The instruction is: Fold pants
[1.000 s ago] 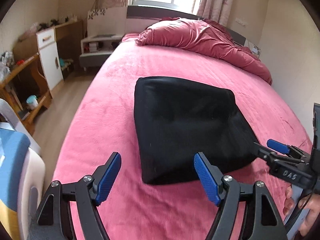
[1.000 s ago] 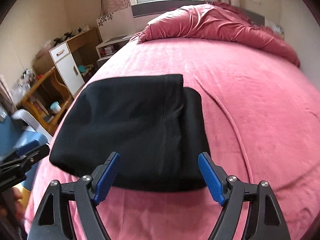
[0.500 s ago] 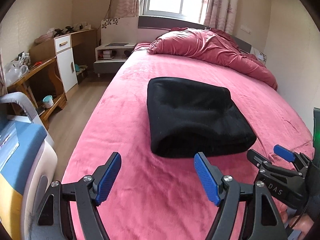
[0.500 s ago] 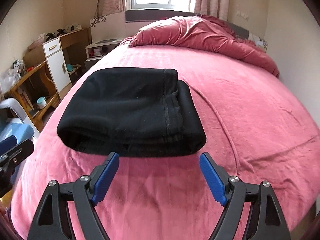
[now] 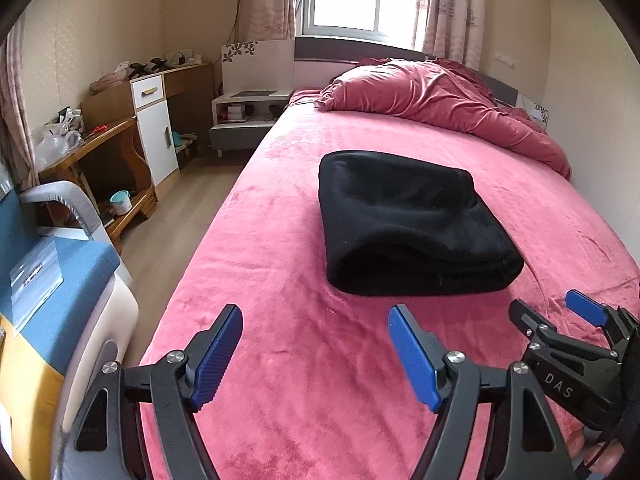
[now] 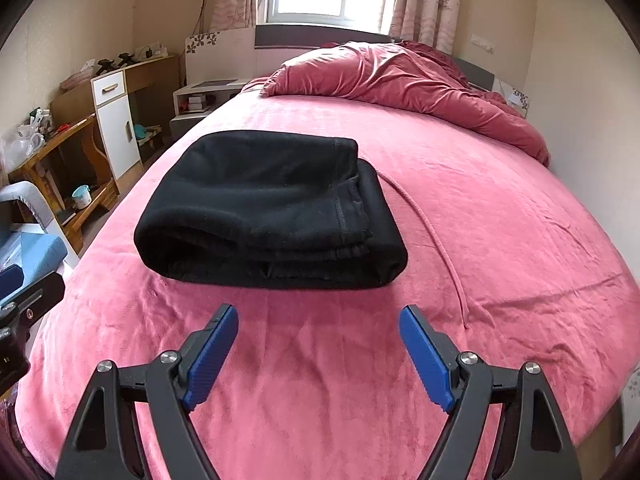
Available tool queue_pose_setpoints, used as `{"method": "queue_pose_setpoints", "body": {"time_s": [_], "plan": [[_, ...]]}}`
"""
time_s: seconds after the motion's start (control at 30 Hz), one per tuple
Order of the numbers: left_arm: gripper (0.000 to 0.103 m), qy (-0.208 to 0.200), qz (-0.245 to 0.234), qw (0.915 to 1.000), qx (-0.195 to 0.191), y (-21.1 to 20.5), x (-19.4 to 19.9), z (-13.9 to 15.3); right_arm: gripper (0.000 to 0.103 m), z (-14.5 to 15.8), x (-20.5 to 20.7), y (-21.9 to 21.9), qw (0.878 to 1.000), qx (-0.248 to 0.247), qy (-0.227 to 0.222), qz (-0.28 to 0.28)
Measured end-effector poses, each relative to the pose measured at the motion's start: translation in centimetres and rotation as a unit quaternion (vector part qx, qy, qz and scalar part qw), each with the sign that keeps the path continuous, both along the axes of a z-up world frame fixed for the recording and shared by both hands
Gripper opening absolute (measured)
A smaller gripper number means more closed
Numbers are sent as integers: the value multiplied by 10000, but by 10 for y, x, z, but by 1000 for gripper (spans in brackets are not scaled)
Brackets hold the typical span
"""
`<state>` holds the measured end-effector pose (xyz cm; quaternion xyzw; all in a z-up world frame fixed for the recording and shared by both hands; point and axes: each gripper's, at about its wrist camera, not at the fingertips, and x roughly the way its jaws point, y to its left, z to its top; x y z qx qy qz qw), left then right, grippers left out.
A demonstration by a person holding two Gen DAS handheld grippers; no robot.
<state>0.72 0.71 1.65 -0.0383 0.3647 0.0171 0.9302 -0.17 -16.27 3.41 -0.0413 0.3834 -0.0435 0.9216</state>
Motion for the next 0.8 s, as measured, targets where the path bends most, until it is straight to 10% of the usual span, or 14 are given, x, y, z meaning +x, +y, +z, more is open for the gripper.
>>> {"method": "queue_pose_setpoints", "body": {"time_s": [0.8], "plan": [[77, -74, 23, 10000, 50, -5, -8, 6, 85, 4, -11, -6, 10000, 17, -93, -28]]}}
